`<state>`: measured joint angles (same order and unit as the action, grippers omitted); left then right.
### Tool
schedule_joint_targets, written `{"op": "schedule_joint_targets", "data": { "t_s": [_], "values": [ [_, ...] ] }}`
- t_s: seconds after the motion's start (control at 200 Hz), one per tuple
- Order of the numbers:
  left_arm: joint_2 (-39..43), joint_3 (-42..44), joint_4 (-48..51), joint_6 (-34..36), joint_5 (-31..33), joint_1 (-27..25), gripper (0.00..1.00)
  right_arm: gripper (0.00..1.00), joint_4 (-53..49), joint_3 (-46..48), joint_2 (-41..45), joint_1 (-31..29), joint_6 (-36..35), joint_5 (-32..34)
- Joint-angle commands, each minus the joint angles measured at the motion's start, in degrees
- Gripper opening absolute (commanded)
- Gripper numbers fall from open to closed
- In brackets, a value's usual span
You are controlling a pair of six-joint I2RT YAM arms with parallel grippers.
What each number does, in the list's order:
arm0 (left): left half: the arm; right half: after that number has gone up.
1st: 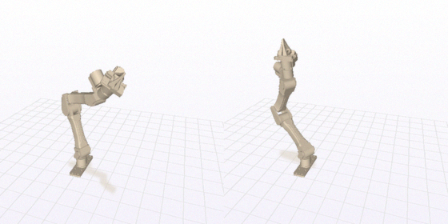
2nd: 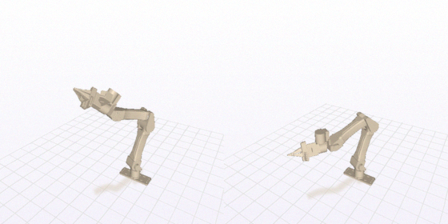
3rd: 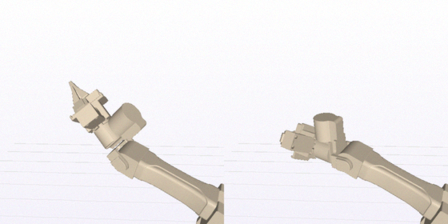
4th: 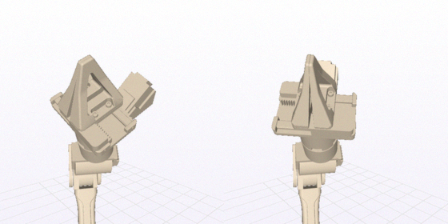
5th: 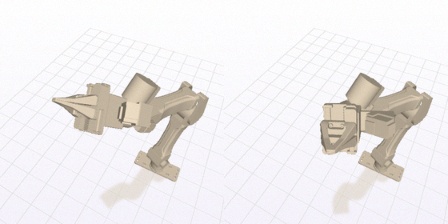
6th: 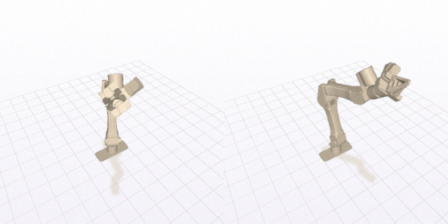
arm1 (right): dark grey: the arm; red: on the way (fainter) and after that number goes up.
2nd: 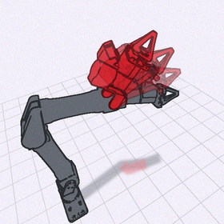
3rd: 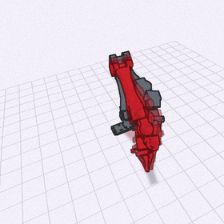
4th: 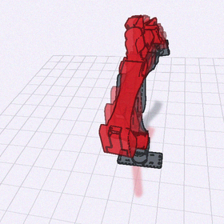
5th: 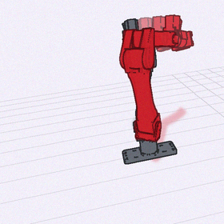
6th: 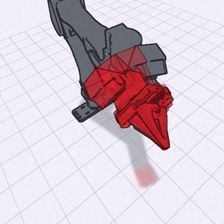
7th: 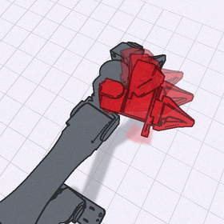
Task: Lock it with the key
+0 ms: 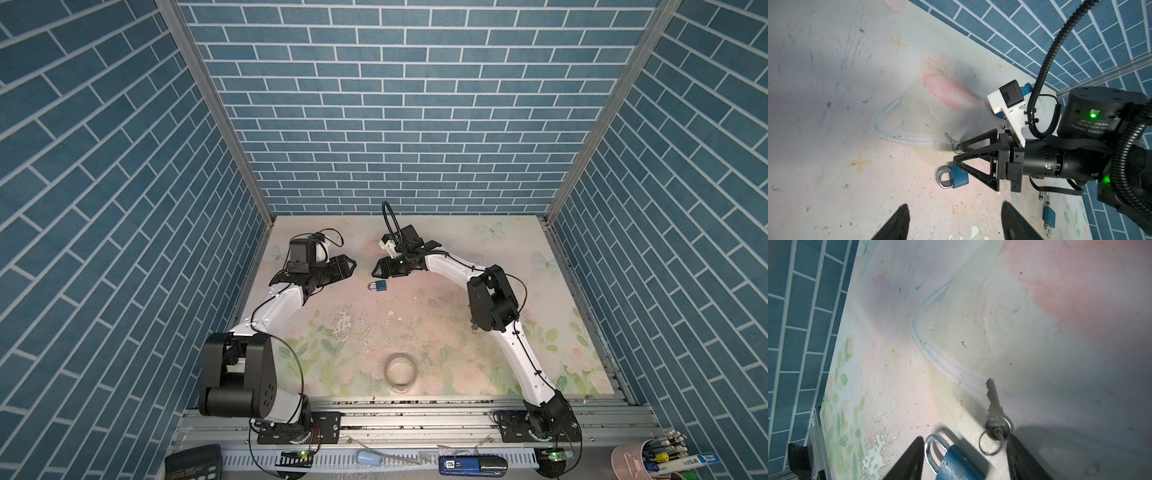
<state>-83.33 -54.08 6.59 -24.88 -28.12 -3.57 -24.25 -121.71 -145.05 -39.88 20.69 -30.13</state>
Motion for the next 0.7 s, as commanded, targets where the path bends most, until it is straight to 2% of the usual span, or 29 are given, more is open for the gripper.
{"op": "schedule_joint_targets", "data": {
  "t_s": [0.0, 0.08, 0.105, 0.125, 0.39, 0.695],
  "values": [
    [-0.07, -1.71, 0.54, 0.03, -0.23, -0.12, 0.72, 0.64, -2.67, 2.07, 1.84, -0.03, -0.5, 2.84],
    [-0.73, -2.36, 1.29, 0.51, -0.62, -0.44, 0.74, 0.64, -2.59, 3.08, 3.43, 0.16, -0.65, 4.12],
    [-1.0, -2.55, 1.43, 0.66, -0.7, -0.62, 0.96, 0.64, -2.51, 3.58, 4.06, 0.36, -0.69, 4.36],
    [-1.05, -2.72, 1.57, 0.91, -0.84, -0.79, 0.99, 0.64, -2.47, 3.89, 4.63, 0.41, -0.73, 4.75],
    [-4.93, -7.53, 4.98, 3.36, 0.78, -4.24, 1.0, 0.64, -0.24, 14.73, 16.01, 3.76, -1.7, 8.18],
    [-17.35, -22.48, 13.89, 7.82, 3.89, -11.59, 1.0, 0.67, 3.51, 32.34, 31.84, 11.62, -0.13, 9.66]
  ]
}}
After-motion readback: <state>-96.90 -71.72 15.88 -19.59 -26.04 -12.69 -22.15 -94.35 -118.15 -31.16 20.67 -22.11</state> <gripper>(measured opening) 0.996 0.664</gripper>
